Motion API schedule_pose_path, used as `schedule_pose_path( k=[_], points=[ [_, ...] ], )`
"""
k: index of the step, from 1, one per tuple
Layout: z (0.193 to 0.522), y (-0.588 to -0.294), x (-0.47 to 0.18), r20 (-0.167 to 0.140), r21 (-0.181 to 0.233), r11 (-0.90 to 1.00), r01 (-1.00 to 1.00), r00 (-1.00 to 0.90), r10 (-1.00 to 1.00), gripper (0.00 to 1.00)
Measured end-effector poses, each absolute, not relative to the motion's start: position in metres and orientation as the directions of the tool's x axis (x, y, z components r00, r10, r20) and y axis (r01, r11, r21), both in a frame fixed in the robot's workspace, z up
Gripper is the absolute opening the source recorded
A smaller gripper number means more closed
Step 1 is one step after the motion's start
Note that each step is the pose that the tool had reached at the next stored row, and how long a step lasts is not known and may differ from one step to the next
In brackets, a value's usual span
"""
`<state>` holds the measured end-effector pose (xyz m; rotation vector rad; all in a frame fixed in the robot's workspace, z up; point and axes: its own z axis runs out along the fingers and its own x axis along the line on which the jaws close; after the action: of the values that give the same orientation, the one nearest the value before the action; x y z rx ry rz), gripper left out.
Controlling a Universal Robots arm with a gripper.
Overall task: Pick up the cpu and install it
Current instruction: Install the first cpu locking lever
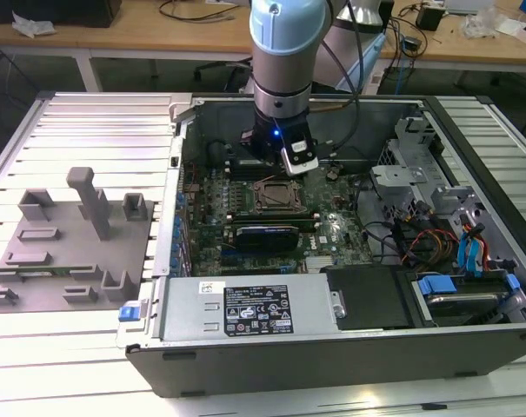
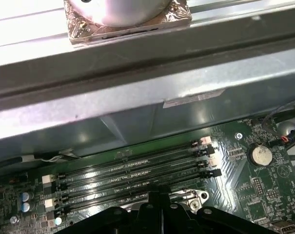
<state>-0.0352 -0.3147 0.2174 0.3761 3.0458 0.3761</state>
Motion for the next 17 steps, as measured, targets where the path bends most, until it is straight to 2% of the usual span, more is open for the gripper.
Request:
schedule_pose_path(
  k=[9,17],
  points=[
    [0.2173,-0.3097,-0.0366,-0.02,0.245,0.935,0.256,-0.963,0.269,0.11],
    [0.2126,-0.3097,-0.0366,-0.027,0.223,0.914,0.338,-0.935,0.353,0.11]
  ],
)
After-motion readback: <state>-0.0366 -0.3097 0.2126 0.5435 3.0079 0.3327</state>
